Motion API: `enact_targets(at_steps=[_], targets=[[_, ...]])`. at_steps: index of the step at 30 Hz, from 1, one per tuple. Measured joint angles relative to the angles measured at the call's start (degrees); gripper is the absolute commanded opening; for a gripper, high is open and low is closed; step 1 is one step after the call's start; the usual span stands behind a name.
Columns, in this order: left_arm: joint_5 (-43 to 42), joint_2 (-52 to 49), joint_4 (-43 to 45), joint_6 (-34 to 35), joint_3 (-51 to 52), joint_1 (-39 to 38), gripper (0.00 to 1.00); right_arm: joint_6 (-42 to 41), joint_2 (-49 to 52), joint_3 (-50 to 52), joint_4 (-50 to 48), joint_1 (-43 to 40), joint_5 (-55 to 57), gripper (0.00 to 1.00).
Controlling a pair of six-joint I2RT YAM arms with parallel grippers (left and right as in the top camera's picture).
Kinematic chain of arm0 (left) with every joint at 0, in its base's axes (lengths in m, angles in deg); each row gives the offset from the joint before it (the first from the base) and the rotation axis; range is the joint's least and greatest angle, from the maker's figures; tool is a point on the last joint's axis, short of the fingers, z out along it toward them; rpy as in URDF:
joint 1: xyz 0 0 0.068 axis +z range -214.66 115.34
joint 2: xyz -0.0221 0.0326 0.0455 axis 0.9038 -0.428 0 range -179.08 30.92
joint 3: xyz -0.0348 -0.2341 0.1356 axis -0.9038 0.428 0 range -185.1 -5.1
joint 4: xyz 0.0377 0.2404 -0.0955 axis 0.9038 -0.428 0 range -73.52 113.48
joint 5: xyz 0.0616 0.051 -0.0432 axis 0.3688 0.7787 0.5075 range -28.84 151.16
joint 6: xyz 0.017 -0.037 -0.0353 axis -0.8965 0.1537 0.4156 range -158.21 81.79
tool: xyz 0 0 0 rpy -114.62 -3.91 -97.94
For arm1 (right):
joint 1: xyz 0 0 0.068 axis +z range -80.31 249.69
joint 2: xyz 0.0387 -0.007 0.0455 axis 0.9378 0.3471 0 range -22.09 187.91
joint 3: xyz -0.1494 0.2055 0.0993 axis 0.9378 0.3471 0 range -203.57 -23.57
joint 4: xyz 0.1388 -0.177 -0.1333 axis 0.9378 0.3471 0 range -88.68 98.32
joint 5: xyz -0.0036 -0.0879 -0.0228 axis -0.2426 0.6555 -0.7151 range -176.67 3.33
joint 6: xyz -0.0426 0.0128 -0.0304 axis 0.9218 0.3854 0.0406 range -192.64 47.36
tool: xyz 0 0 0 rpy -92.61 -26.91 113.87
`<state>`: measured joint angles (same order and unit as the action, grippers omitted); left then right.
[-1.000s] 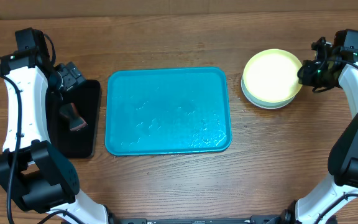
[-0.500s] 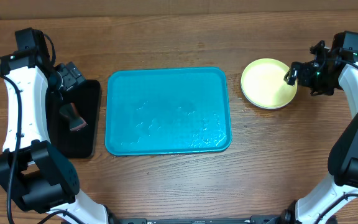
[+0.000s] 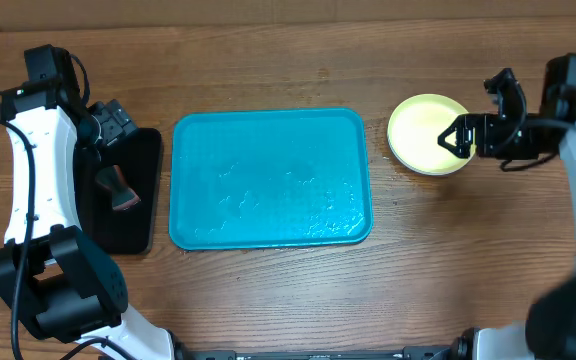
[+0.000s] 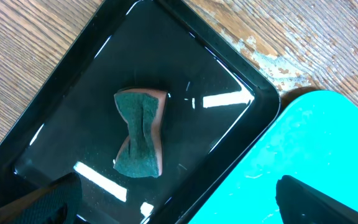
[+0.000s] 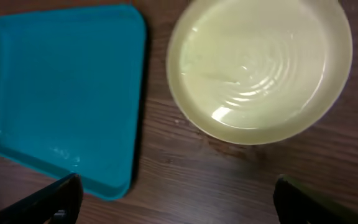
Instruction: Clean dirty plates on tray and stack at the side
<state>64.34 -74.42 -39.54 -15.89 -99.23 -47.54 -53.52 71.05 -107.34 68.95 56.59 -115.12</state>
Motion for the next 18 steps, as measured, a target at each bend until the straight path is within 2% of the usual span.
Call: enact_targets(at_steps=[6,10,18], targets=[[0.0,0.0,0.0,0.0,0.0,0.0,1.00,1.0,-18.1,7.5,0.3,0.4,-2.8,1.00],[0.0,0.0,0.0,0.0,0.0,0.0,1.00,1.3,-27.5,12.6,4.0,0.4,-5.7,1.00],[0.0,0.0,0.0,0.0,0.0,0.0,1.00,1.5,-31.0,13.8,6.9,0.4,-7.3,1.00]])
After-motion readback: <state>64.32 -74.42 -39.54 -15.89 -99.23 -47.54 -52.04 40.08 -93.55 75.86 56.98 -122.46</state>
